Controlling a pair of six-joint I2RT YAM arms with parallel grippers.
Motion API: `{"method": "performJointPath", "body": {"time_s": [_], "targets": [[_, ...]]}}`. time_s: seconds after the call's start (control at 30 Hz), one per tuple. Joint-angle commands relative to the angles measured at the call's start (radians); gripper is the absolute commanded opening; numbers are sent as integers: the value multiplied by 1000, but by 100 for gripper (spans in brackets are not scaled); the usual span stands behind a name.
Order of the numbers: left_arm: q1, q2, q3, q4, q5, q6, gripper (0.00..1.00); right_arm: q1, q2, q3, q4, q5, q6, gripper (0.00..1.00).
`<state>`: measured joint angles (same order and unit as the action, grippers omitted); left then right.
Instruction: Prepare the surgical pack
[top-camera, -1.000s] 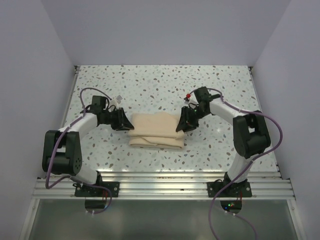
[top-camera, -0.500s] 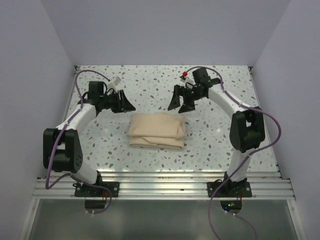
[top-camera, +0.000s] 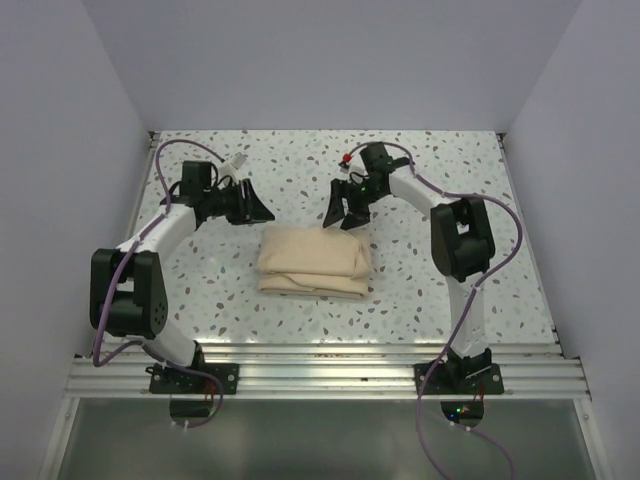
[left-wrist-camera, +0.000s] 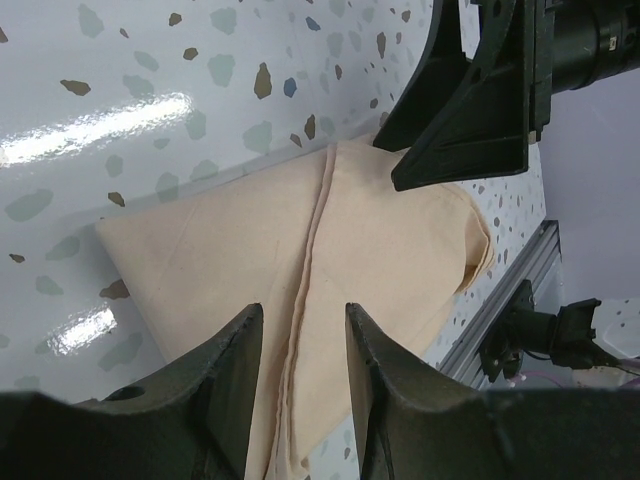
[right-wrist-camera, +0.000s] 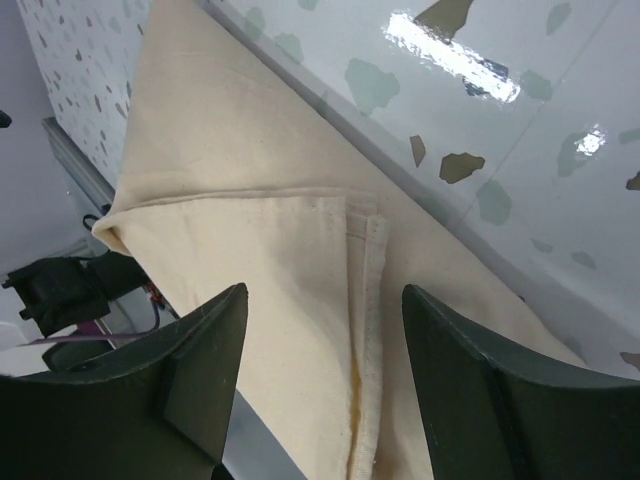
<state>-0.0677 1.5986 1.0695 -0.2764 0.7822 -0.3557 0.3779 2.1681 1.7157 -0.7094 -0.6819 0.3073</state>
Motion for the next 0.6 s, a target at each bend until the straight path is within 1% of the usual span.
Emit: {"method": "performJointPath", "body": {"time_s": [0.0, 0.07, 0.1, 0.13, 0.23, 0.3, 0.4, 0.47, 0.5, 0.53, 0.57], "targets": [[-1, -40, 4, 29, 28, 7, 42, 12, 1, 62, 4, -45, -22, 66], [-1, -43, -2, 28, 26, 9, 42, 16, -13, 52, 23, -48, -19, 65], [-1, -43, -2, 28, 26, 9, 42, 16, -16, 50, 33, -74, -8, 63], [-1, -43, -5, 31, 26, 8, 42, 15, -11, 53, 36, -94, -7, 58], [-1, -39, -5, 37, 41, 1, 42, 29, 5, 71, 21, -134, -4, 53], [-3, -37, -3, 40, 42, -3, 42, 32, 10, 79, 8, -133, -16, 53], [-1, -34, 4, 39, 40, -9, 42, 41, 12, 78, 8, -153, -10, 49], [-1, -40, 12, 34, 19, -17, 40, 52, 1, 82, -10, -171, -13, 37], [-1, -43, 24, 14, 5, -22, 40, 56, -5, 82, -19, -179, -11, 25], [-1, -51, 32, 2, -15, -28, 39, 71, -16, 75, -33, -191, -10, 21], [-1, -55, 41, -44, -93, -32, 36, 84, -51, 65, -42, -205, -7, 20]]}}
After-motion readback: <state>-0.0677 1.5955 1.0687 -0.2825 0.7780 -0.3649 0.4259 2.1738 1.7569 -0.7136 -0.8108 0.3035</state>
